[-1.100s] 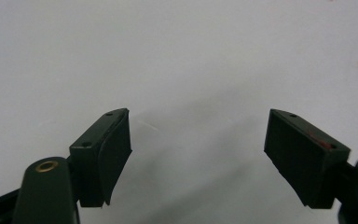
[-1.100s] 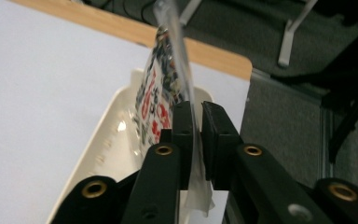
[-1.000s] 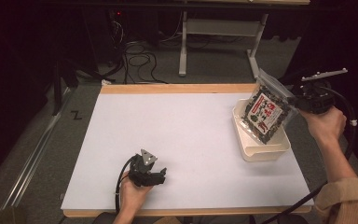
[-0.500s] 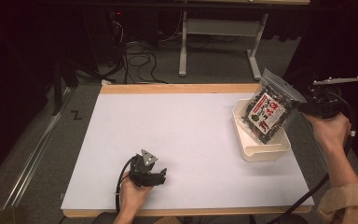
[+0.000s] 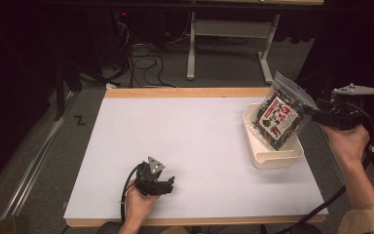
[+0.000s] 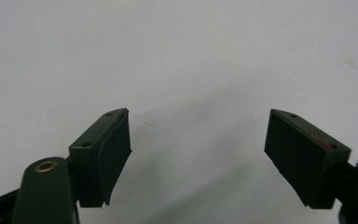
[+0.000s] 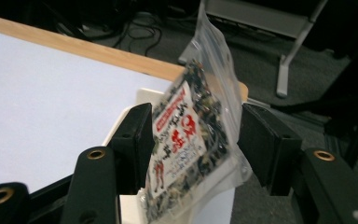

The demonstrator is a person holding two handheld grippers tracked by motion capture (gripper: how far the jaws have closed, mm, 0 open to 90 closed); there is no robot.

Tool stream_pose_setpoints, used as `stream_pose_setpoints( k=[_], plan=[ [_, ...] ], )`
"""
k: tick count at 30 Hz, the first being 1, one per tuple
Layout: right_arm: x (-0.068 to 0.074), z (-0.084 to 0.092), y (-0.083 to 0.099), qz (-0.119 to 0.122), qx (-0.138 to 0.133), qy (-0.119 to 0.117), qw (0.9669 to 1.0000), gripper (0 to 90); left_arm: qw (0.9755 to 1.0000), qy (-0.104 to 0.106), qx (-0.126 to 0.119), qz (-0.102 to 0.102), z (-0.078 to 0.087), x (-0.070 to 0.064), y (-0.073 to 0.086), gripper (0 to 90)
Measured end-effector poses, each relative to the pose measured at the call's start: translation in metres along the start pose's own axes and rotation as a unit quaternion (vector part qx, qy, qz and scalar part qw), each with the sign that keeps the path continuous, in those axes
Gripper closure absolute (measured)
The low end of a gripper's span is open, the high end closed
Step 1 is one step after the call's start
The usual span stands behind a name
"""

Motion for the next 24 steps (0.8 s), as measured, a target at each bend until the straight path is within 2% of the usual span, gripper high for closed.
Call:
stream_pose_setpoints(
  k=[3,14,18,24],
  plan=[
    [0.007,0.006,-0.003,0.006,-0.015,-0.011,0.9998,44.6,1.0,0.001,-0.001,0.002,0.001,0.0,0.0,23.0],
    [0.033,0.013,-0.006,0.023,-0.023,-0.044,0.9985,44.3,1.0,0.002,-0.003,0.004,0.002,0.0,0.001,23.0],
    [0.044,0.016,-0.006,0.021,-0.028,-0.062,0.9975,44.3,1.0,0.003,-0.003,0.006,0.002,0.001,0.001,23.0],
    [0.054,0.018,-0.007,0.028,-0.025,-0.071,0.9968,46.5,1.0,0.004,-0.004,0.004,0.001,0.0,-0.001,23.0]
  ],
)
Point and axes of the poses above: each handheld gripper's, and its own axes: z roughly backward along the jaws, y roughly out of its underside, x roughly to its left, the point moved 7 cm from there along -z, roughly forward along the jaws, and after that the axes turned 2 degrees about -y, right-handed, at the moved point
